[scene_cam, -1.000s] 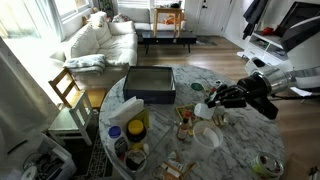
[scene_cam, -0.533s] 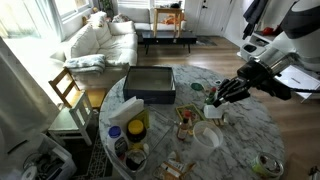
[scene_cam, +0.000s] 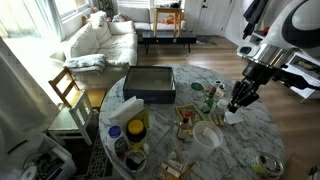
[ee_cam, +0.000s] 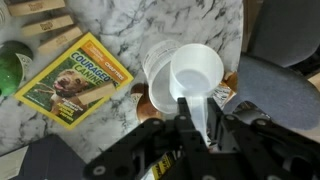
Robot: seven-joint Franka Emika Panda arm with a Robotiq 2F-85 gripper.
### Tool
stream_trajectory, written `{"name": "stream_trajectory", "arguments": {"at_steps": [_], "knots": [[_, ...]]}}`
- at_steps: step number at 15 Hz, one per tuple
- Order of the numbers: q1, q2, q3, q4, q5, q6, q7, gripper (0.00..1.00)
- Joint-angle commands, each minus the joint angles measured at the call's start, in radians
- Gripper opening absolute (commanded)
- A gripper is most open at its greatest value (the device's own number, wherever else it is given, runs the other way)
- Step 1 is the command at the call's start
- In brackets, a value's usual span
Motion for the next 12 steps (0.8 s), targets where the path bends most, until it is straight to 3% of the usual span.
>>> {"name": "stream_trajectory", "arguments": {"at_steps": [1, 5, 6, 12], "knots": [[0.061, 0.0, -0.054, 0.0, -0.037, 0.005, 0.033, 0.22], [0.063, 0.0, -0.054, 0.0, -0.051, 0.005, 0.042, 0.22], [0.063, 0.0, -0.054, 0.0, -0.051, 0.005, 0.042, 0.06], [0.021, 0.147, -0.077, -0.018, -0.319, 0.005, 0.289, 0.06]]}}
